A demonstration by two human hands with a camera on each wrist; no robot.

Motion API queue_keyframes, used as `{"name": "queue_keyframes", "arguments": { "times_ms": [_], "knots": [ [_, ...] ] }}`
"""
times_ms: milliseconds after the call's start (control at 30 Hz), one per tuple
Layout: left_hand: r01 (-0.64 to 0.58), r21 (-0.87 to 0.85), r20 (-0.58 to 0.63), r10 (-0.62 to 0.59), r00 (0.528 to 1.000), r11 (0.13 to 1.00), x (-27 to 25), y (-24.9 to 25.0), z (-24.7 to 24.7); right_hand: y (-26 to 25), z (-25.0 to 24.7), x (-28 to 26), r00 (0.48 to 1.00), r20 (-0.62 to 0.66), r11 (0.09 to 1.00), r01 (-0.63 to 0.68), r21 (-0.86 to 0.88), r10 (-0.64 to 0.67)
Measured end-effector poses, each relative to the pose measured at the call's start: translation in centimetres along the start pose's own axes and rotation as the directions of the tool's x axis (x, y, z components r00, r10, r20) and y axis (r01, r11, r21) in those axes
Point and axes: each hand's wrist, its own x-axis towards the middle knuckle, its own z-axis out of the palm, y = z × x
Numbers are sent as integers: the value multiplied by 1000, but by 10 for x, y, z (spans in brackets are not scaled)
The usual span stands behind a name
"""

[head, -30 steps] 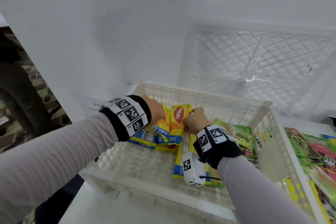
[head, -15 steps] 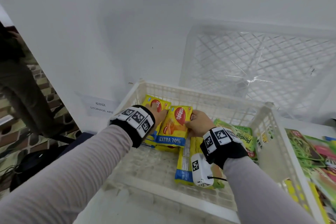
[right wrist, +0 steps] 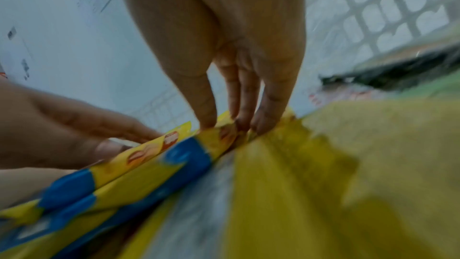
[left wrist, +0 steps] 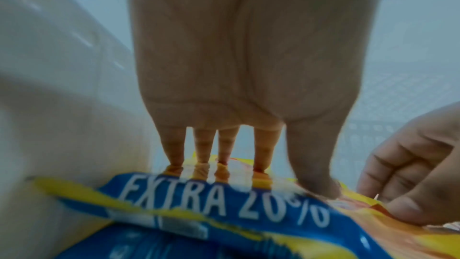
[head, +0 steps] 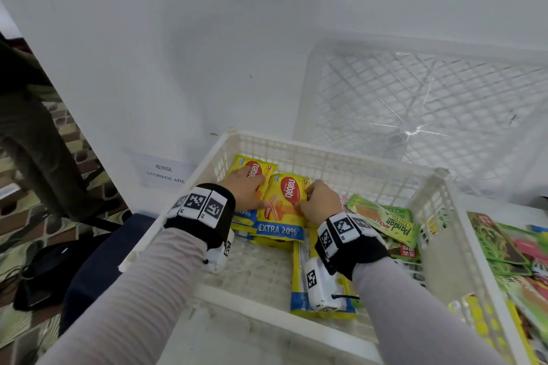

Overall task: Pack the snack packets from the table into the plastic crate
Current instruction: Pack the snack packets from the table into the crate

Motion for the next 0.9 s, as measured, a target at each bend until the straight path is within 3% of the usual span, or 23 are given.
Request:
{"name": "queue_keyframes", "arguments": {
  "times_ms": [200, 300, 367, 500, 600, 700, 901],
  "knots": [
    [-41, -49, -3, 41, 999, 998, 0, -10, 0, 14, -31, -3, 969, 227, 989, 122, -87, -100],
    [-58, -43, 54, 60, 997, 997, 0, -14, -1, 24, -43, -9, 905, 420, 941, 194, -277, -63],
    [-47, 38, 125, 42, 991, 998, 0, -13, 2, 29, -42, -10, 860, 509, 932, 205, -298, -26],
    [-25, 211, 91, 6, 996, 977, 2, -10, 17, 33, -29, -10, 867, 497, 871, 242, -428, 4],
    [-13, 213, 39, 5, 999, 977, 2, -10, 21, 35, -30, -10, 862, 506, 882, 254, -396, -21],
    [-10, 221, 44, 1, 999, 975, 1, -10, 22, 37, -41, -13, 892, 453, 870, 224, -439, -1],
    [-7, 213, 51, -4, 999, 977, 2, -10, 20, 41, -83, -27, 881, 473, 941, 157, -301, 5]
  ]
}}
